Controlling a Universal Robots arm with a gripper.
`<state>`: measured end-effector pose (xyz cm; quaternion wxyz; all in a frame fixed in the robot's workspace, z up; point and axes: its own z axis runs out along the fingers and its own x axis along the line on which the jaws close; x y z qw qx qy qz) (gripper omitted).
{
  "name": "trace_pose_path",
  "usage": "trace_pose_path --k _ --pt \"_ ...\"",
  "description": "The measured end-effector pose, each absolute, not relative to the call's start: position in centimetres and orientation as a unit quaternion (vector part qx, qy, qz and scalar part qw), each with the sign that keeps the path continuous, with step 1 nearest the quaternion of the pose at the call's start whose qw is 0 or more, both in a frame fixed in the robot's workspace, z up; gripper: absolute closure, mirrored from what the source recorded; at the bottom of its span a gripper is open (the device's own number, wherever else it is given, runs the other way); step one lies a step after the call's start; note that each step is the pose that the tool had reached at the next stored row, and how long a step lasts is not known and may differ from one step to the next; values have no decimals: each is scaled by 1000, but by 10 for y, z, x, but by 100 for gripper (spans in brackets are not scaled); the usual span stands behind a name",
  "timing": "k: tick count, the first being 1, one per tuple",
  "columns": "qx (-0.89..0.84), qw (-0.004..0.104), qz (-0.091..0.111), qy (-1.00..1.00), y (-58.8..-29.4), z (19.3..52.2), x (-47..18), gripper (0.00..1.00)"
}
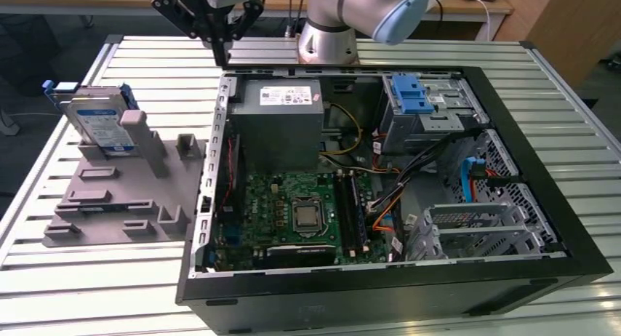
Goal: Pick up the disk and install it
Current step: 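Reach for the disk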
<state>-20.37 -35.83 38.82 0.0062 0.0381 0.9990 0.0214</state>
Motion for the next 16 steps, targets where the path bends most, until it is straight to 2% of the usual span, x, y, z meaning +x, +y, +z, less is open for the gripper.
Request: trace_pose_path --k 16 --pt "38 6 21 999 -354 387 -226 89"
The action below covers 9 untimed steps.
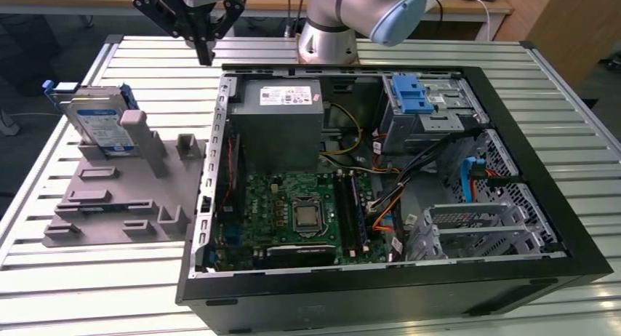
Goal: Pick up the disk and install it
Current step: 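Reach for the disk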
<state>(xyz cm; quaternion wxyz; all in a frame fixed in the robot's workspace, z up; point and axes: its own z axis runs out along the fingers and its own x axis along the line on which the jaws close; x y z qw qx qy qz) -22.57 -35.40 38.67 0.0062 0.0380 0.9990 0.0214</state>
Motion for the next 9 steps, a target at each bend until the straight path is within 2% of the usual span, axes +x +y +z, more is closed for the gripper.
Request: trace_pose_path --k 9 --pt "38 6 21 999 -353 386 -235 89"
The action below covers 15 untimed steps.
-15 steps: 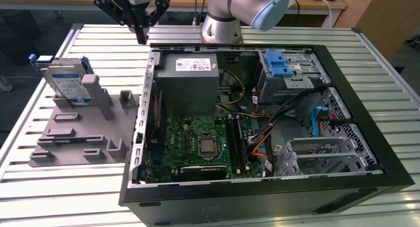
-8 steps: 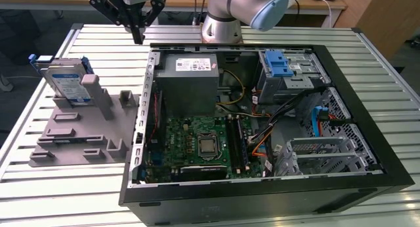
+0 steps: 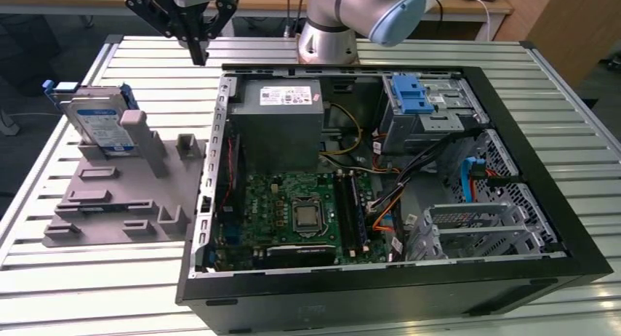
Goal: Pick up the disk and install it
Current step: 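Reach for the disk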
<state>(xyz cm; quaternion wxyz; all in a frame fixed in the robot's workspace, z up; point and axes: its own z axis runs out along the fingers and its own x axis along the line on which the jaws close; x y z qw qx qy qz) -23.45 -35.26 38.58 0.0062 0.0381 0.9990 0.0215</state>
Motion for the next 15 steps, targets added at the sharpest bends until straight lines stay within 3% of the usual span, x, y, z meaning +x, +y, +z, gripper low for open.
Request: trace_pose_path --k 15 --pt "38 6 21 999 -350 384 -249 89"
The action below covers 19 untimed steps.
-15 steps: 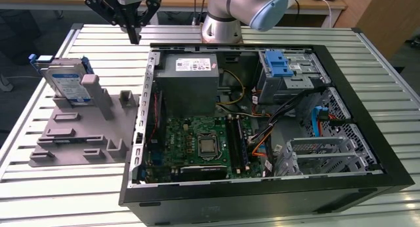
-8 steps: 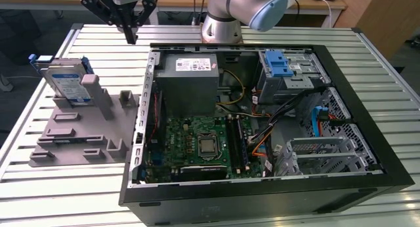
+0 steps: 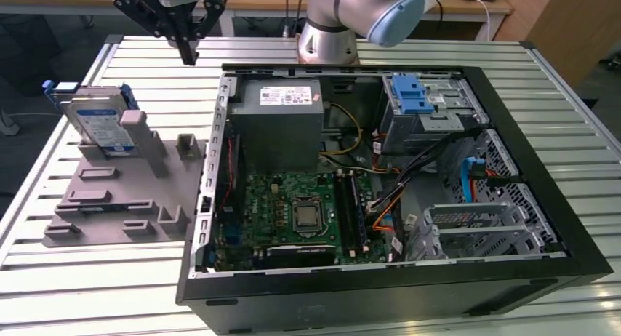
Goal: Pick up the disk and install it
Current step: 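Reach for the disk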
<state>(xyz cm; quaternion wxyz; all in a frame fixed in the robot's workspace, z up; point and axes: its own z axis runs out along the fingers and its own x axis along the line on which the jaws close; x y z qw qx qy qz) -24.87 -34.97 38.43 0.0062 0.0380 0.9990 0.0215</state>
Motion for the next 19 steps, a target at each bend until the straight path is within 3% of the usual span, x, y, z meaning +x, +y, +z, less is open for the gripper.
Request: trace_pose_path --k 19 --pt "38 6 21 999 -346 382 -264 89"
